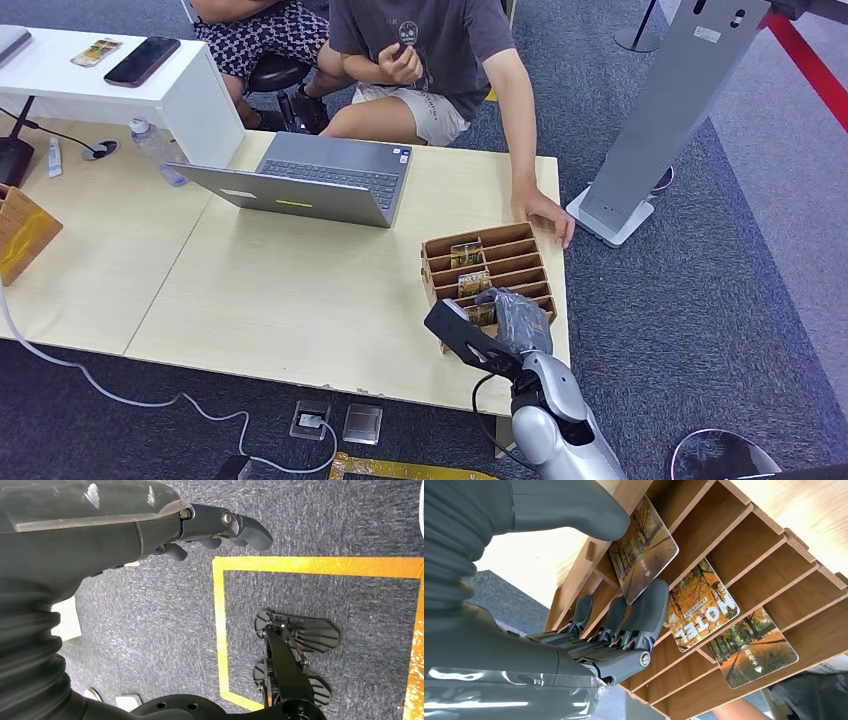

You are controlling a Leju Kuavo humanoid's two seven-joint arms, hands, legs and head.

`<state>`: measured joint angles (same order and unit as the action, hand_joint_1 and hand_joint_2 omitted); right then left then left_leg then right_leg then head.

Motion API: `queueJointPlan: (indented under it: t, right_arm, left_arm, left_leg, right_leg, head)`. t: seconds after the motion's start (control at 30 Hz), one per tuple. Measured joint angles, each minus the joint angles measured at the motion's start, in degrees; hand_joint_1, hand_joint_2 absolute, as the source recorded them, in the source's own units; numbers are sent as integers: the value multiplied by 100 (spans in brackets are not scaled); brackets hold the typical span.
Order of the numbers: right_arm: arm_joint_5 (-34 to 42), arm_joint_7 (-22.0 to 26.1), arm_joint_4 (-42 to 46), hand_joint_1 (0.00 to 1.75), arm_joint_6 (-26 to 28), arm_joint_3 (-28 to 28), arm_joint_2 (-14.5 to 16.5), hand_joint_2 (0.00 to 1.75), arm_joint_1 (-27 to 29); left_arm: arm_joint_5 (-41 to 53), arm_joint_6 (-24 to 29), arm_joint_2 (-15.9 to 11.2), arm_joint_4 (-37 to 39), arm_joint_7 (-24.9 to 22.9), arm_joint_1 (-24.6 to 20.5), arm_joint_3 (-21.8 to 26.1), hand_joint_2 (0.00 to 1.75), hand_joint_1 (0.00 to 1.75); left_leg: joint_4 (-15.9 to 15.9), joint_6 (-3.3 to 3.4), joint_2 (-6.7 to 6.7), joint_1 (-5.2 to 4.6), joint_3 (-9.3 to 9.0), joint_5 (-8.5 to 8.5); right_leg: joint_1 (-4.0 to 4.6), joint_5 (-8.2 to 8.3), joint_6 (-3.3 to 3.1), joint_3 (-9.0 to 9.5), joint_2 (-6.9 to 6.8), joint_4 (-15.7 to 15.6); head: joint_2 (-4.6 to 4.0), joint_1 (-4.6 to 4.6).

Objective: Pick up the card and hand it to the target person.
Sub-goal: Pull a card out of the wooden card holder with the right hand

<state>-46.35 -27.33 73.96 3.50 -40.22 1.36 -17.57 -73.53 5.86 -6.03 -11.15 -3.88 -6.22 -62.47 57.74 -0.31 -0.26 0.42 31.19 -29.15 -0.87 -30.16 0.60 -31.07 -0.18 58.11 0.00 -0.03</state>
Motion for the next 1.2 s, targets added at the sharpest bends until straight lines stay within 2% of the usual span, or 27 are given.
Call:
queueJointPlan:
  t: [0.37,0.83,1.2]
  right_arm:
    - [-9,11,-20,74,-17,0,0,175,2]
    - [-41,52,-80,82,-36,0,6,175,8]
    - [-42,56,-115,115,-36,0,7,175,-31]
  left_arm:
    - [0,2,0,0,-17,0,0,175,0]
    - [0,14,0,0,-27,0,0,175,0]
    - [0,15,0,0,-27,0,0,175,0]
  left_leg:
    - [0,0,0,0,0,0]
    - [0,0,0,0,-2,0]
    - [0,0,0,0,-2,0]
  right_leg:
    - [0,0,0,0,0,0]
    - [0,0,0,2,0,0]
    - [0,0,0,2,0,0]
  head:
    - [0,-2]
    - [0,-1]
    - [0,-2]
